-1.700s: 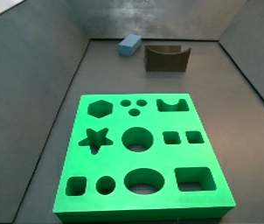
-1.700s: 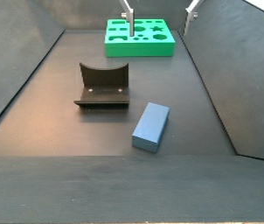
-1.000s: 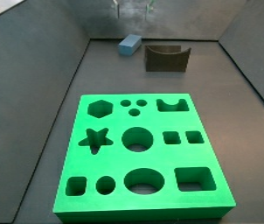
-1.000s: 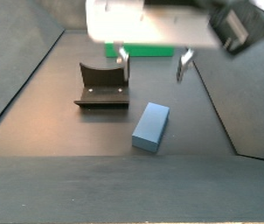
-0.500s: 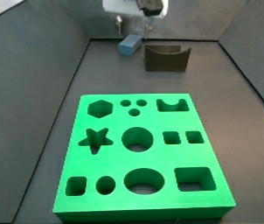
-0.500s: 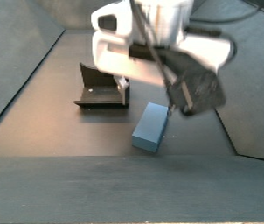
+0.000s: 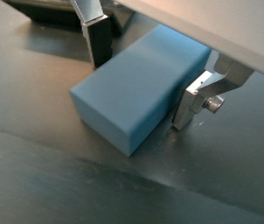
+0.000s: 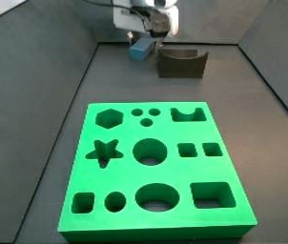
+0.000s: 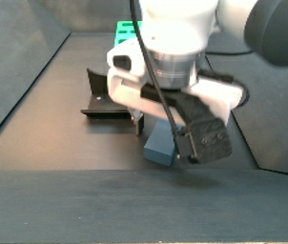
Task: Pick up the rectangle object. Move up. Place the rectangle object on the fixture. Regrasp the rectangle object. Move to above the board. Insert the rectangle object.
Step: Pick up the rectangle object.
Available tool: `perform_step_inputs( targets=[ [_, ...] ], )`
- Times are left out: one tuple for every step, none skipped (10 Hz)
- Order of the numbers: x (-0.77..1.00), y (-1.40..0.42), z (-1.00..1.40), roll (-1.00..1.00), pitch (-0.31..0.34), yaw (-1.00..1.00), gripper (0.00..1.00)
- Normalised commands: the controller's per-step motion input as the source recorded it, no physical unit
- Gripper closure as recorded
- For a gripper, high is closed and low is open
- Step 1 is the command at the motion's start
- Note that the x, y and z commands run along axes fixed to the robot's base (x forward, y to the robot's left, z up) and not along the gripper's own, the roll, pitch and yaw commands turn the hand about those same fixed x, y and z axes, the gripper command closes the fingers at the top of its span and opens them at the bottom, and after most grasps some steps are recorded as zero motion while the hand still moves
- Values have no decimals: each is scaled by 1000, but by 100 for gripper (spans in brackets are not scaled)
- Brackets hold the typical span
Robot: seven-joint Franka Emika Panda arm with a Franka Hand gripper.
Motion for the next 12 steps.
perform_step_inputs(
  targets=[
    [0,0,-49,0,-4,0,0],
    [0,0,0,0,0,0,0],
    [0,0,0,0,0,0,100],
    [0,0,0,0,0,0,100],
    [0,0,0,0,0,0,100],
    [0,0,0,0,0,0,100],
    [0,0,0,0,0,0,100],
    [0,0,0,0,0,0,100],
    [0,0,0,0,0,0,100],
    [0,0,0,0,0,0,100],
    [0,0,0,0,0,0,100],
    [0,0,0,0,0,0,100]
  ],
)
